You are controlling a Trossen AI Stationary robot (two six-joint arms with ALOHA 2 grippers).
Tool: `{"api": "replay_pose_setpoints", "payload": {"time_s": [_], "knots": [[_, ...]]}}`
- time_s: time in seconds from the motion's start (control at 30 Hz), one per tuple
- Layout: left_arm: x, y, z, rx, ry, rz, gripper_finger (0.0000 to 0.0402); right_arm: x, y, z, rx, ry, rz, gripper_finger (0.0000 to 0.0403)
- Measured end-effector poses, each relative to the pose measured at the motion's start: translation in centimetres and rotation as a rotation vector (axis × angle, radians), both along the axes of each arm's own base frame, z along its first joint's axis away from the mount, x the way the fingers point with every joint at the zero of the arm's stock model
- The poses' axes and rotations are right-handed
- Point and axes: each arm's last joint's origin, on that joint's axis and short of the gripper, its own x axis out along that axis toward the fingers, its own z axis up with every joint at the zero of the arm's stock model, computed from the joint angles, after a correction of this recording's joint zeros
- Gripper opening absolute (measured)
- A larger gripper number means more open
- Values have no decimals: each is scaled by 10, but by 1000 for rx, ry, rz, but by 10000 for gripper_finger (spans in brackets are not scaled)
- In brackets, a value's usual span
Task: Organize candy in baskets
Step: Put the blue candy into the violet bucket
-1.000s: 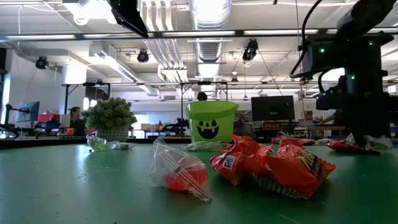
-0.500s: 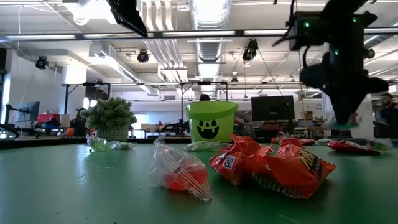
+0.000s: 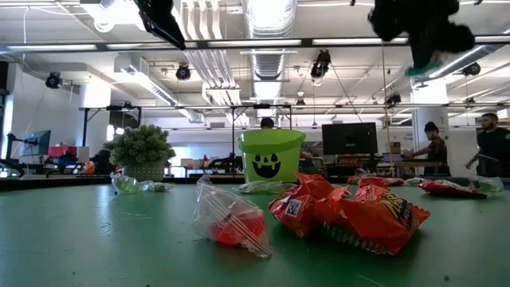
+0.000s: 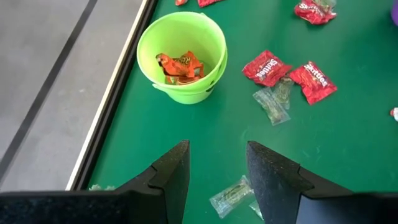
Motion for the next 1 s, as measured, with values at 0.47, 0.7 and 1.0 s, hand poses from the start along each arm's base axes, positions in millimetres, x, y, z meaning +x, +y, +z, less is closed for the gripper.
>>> {"api": "replay_pose_setpoints", "payload": {"time_s": [0.47, 0.7, 1.0], "knots": [[1, 0, 1, -54, -32, 70, 141, -23, 88, 42, 100, -44, 182, 12], [1, 0, 1, -77, -41, 98, 141, -36, 124, 34, 124, 26, 241, 12], [2, -1, 1, -108, -55, 83, 141, -32, 152, 25, 117, -9, 342, 13]]}}
